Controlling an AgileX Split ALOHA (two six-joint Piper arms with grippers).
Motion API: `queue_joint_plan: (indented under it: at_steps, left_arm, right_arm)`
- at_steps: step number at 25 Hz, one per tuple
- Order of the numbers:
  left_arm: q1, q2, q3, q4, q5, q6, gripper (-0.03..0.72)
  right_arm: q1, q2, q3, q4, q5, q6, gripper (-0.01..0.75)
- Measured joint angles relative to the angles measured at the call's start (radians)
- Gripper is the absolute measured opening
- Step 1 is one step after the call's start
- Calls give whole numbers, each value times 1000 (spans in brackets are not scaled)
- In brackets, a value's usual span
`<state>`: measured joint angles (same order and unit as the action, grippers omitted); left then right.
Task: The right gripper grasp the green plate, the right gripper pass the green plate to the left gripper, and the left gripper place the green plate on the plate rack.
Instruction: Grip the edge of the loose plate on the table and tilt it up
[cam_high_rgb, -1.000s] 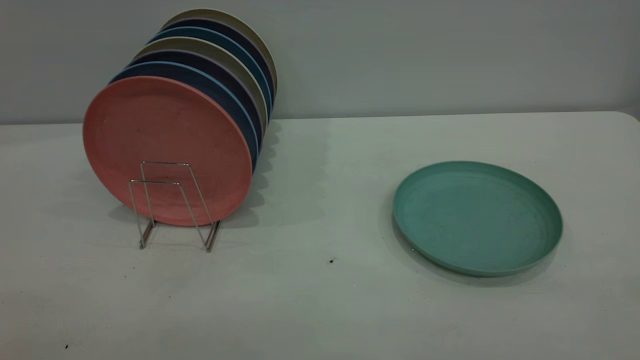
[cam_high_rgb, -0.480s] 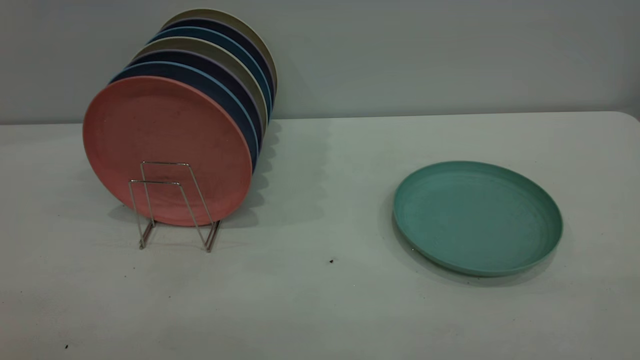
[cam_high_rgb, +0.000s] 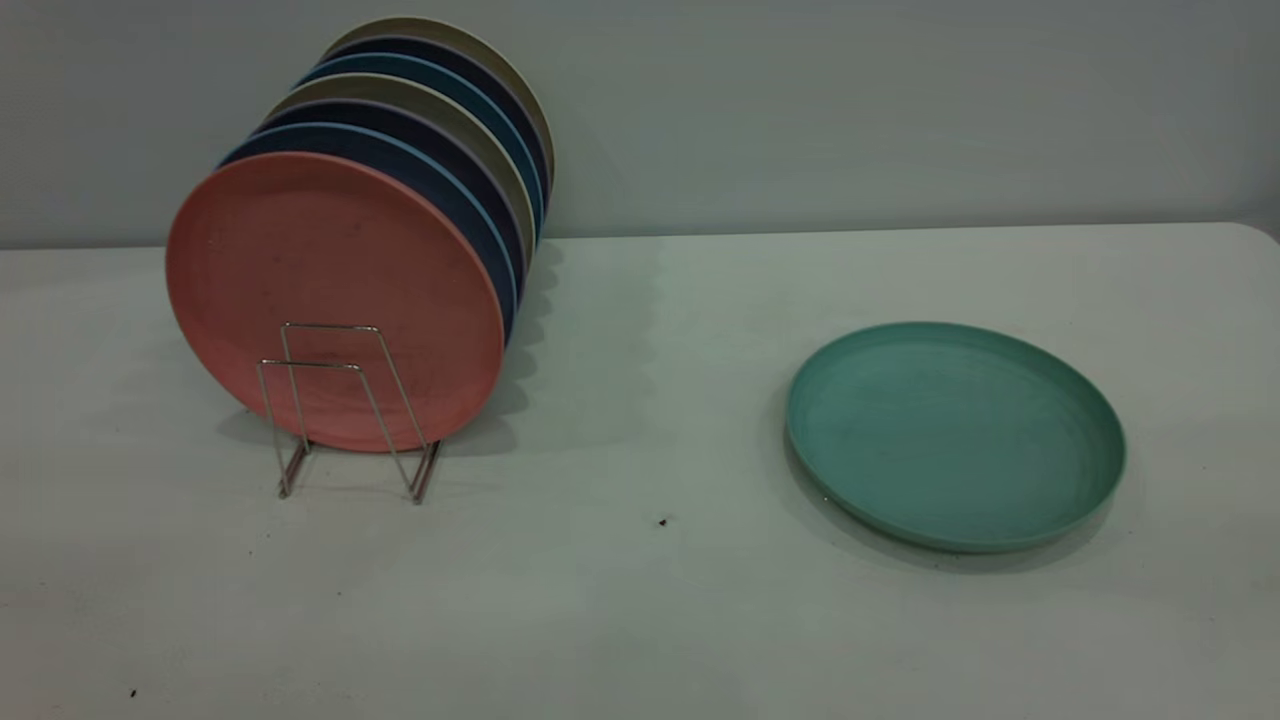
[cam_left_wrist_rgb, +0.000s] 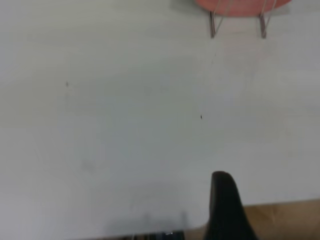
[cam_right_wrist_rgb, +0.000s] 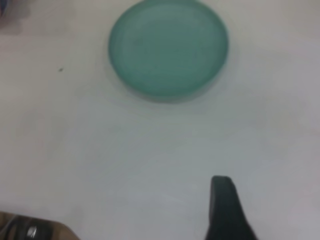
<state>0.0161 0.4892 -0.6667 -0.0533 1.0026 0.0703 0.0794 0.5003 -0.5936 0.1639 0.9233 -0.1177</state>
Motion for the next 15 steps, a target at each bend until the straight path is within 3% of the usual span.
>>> queue_joint_plan:
  at_steps: [10,15]
  left_arm:
    - [0,492,-134,-162,-294,168,515]
    - [0,713,-193,-271,-352,258,515]
  right_arm:
    - [0,514,-81,284,-214,-322,527]
    - [0,746,-95,464,-308,-478,527]
